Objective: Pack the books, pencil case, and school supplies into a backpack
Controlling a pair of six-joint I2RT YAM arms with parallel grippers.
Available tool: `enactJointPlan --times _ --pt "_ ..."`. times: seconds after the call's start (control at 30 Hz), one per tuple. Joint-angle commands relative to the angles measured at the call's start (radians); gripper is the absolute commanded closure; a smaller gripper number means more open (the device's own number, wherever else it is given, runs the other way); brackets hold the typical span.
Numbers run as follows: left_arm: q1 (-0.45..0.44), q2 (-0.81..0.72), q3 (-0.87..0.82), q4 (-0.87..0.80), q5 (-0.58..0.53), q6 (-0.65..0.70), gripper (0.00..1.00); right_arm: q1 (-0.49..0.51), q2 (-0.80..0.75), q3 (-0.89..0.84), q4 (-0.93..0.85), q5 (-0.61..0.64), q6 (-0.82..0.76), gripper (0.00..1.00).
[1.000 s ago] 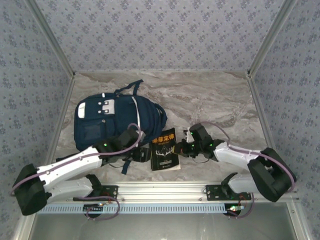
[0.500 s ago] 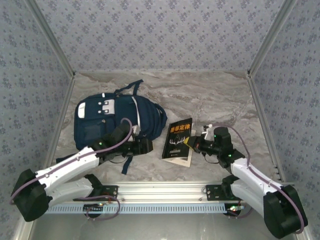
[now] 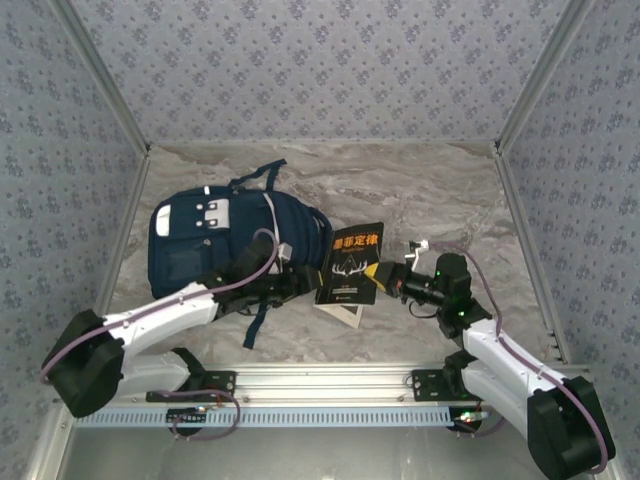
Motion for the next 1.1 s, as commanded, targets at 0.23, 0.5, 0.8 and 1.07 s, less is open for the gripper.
enactJointPlan --times 0.23,0.5,0.8,1.07 --pt "0.004 0.160 -0.025 0.438 0.105 -0.186 0.38 0.015 -0.016 -0.045 0.165 -0.006 0.052 1.00" --pt "0.001 0.222 -0.049 0.606 0.140 -0.255 0.50 0.021 0.020 -0.049 0.197 0.003 0.056 1.00" --pt "0.005 0.166 -0.043 0.597 0.140 -0.227 0.70 0.021 0.048 -0.044 0.173 0.001 0.025 1.00" --pt "0.012 0.098 -0.056 0.556 0.108 -0.202 0.82 0.021 0.035 -0.046 0.104 0.008 -0.017 1.00"
